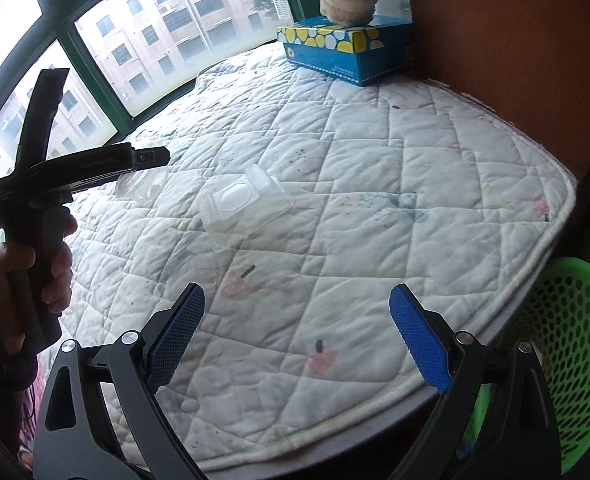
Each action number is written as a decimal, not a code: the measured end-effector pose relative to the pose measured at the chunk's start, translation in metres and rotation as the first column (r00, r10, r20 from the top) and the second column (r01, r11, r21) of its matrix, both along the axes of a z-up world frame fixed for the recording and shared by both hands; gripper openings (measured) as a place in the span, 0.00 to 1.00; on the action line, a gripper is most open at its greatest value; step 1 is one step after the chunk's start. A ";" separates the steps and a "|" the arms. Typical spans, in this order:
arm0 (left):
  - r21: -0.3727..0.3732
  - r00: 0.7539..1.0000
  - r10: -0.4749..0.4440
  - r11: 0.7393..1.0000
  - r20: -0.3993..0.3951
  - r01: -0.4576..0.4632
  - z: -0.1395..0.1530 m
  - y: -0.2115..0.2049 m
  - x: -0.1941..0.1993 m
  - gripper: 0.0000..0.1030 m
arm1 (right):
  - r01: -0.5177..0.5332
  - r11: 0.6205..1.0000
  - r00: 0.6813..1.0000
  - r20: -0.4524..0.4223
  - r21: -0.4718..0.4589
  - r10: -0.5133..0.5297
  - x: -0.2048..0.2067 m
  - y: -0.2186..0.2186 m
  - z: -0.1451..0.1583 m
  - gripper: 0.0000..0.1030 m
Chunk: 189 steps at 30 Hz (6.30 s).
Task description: Collect trash
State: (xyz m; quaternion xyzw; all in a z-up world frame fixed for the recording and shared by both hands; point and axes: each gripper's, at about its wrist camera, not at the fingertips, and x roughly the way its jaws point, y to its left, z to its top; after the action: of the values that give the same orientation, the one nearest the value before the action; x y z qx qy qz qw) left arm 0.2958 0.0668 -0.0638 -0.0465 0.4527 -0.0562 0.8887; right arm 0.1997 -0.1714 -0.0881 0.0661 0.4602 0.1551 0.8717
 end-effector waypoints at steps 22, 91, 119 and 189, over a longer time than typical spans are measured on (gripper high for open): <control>-0.050 0.999 0.029 0.998 0.017 -0.028 -0.008 0.072 -0.030 0.65 | 0.217 0.975 0.952 -0.232 0.053 -0.200 0.104 0.072 -0.026 0.82; -0.073 0.907 -0.419 0.905 0.034 0.420 0.017 -0.251 -0.119 0.65 | 0.453 0.884 0.891 0.035 -0.118 -0.452 -0.125 -0.228 -0.008 0.60; -0.091 0.828 -0.560 0.826 -0.016 0.557 -0.006 -0.358 -0.144 0.65 | 0.562 0.827 0.825 0.093 -0.024 -0.558 -0.187 -0.287 0.010 0.73; 0.063 0.978 -0.083 0.995 0.192 0.072 0.046 -0.099 -0.190 0.92 | 0.273 0.956 0.924 0.304 -0.104 -0.230 -0.154 -0.088 0.054 0.90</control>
State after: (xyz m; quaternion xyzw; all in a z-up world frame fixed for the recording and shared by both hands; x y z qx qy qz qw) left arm 0.1054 -0.0321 -0.0174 0.0016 0.3666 -0.0825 0.9267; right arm 0.0462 -0.2596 -0.0343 0.0379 0.3257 0.0159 0.9446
